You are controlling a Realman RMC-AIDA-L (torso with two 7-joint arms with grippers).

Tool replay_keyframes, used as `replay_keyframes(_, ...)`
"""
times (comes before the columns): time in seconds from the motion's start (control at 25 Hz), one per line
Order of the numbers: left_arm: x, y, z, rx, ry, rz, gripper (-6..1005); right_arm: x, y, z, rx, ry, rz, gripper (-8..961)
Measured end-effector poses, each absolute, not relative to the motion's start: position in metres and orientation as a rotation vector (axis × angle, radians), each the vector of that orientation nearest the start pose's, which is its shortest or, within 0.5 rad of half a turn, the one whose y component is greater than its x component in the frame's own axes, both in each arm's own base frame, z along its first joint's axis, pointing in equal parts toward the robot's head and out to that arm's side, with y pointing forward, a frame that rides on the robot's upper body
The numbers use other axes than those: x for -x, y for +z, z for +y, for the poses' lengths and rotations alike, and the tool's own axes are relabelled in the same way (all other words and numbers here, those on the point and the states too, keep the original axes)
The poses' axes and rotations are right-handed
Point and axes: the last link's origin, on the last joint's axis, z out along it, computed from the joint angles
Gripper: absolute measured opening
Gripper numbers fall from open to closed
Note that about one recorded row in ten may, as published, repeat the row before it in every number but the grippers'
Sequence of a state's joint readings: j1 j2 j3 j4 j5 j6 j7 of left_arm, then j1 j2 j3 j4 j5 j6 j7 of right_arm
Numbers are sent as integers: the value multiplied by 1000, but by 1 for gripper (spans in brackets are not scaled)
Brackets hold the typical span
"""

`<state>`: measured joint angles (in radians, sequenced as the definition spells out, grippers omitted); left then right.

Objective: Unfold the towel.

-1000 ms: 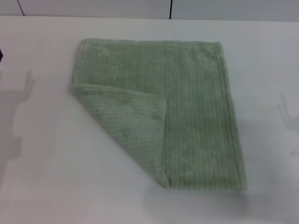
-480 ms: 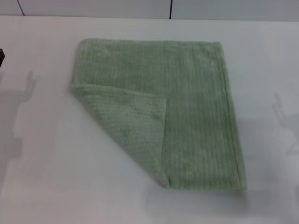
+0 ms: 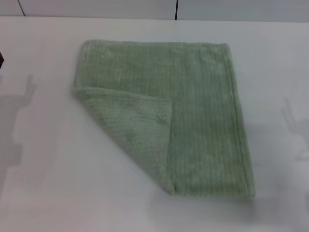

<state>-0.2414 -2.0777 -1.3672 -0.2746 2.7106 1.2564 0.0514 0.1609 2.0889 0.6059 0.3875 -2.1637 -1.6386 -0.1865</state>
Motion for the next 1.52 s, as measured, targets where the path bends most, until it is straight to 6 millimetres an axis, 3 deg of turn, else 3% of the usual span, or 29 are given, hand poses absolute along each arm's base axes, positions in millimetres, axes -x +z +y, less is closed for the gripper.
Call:
replay_keyframes(0.24, 360, 29, 289, 1398, -574, -387, 823, -288, -11, 236, 1396, 878, 207, 737)
replay_keyframes(0.48, 359, 30, 290, 1396, -581, -383, 823, -269, -8, 260, 1425, 954, 274, 735)
replay_keyframes(0.8, 358, 30, 291, 1396, -585, -380, 823, -252, -2, 274, 1487, 931, 313, 733)
replay_keyframes(0.96, 358, 30, 290, 1395, -584, -382, 823, -242, 1, 291, 1558, 914, 410, 732)
replay_keyframes(1.28, 358, 29, 290, 1398, -581, -385, 823, -206, 8, 339, 1812, 708, 637, 705)
replay_keyframes(1.52, 355, 29, 294, 1401, -589, -379, 823, -189, 20, 357, 1921, 555, 795, 672)
